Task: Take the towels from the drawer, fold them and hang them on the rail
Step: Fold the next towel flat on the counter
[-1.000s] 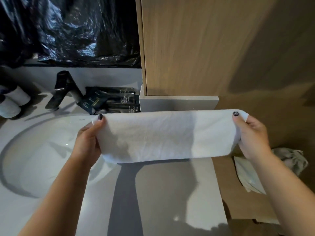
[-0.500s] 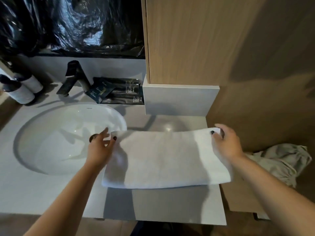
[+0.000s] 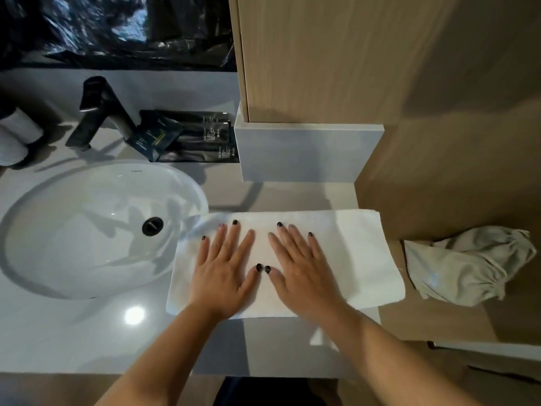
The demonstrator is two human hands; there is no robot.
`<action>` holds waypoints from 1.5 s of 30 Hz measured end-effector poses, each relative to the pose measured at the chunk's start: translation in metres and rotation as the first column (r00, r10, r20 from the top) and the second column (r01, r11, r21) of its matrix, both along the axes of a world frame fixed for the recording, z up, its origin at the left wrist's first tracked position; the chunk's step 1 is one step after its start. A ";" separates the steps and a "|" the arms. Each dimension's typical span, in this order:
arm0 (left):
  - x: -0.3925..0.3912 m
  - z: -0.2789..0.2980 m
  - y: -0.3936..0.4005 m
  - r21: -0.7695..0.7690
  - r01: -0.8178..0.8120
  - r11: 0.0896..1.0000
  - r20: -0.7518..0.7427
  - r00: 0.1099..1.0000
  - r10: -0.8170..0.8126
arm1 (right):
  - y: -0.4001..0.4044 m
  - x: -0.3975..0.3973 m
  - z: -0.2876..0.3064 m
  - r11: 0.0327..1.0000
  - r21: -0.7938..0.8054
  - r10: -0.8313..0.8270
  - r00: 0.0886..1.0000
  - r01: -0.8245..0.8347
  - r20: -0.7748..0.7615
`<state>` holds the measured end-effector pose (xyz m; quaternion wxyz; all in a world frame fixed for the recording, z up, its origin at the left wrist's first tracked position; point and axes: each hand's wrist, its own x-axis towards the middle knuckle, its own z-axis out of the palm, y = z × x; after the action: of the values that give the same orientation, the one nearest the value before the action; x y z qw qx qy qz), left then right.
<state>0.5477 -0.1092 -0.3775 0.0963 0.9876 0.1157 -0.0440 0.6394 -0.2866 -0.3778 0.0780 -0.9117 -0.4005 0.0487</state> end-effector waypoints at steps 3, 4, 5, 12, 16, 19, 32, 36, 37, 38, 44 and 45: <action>-0.001 -0.001 0.003 0.005 -0.038 0.999 -0.013 0.999 0.038 | -0.023 0.016 -0.001 0.994 -0.038 -0.103 0.995 0.103 -0.013; 0.000 0.000 0.003 0.010 -0.045 0.999 -0.018 0.999 0.045 | -0.032 0.023 -0.002 0.989 -0.061 -0.139 0.990 0.137 -0.021; 0.000 0.001 0.003 0.016 -0.051 0.999 -0.021 0.998 0.052 | -0.041 0.030 -0.004 0.981 -0.092 -0.176 0.984 0.173 -0.022; 0.007 0.011 0.026 -0.010 -0.233 0.972 -0.036 0.972 0.233 | -0.075 0.055 0.000 0.930 -0.113 -0.356 0.933 0.349 -0.048; 0.008 0.011 0.034 -0.040 -0.244 0.969 -0.020 0.970 0.244 | -0.075 0.056 0.002 0.925 -0.048 -0.379 0.921 0.377 -0.093; 0.007 0.009 0.034 -0.062 -0.242 0.968 0.003 0.970 0.243 | -0.075 0.054 0.003 0.922 0.000 -0.385 0.915 0.388 -0.120; -0.046 0.023 0.008 0.020 0.537 0.843 0.110 0.837 -0.536 | -0.098 0.009 0.016 0.888 -0.124 0.454 0.887 -0.442 0.089; -0.038 0.034 0.009 0.122 0.565 0.816 -0.118 0.824 -0.553 | -0.093 0.014 0.031 0.874 -0.227 0.460 0.882 -0.430 0.101; -0.037 0.033 0.010 0.100 0.546 0.832 -0.178 0.832 -0.525 | -0.092 0.016 0.033 0.872 -0.251 0.450 0.890 -0.421 0.070; -0.035 0.033 0.012 0.095 0.521 0.848 -0.230 0.840 -0.491 | -0.091 0.017 0.033 0.875 -0.258 0.434 0.900 -0.410 0.040; -0.042 0.060 0.027 0.104 0.419 0.902 0.008 0.906 -0.422 | -0.102 0.037 0.043 0.932 -0.251 0.241 0.965 -0.260 -0.103; -0.045 0.060 0.031 0.114 0.382 0.917 0.047 0.920 -0.389 | -0.105 0.041 0.046 0.945 -0.238 0.202 0.972 -0.225 -0.118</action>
<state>0.5029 -0.0778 -0.3176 0.0386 0.9956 -0.0827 -0.0221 0.6805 -0.3914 -0.3321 -0.0248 -0.8623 -0.4834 0.1486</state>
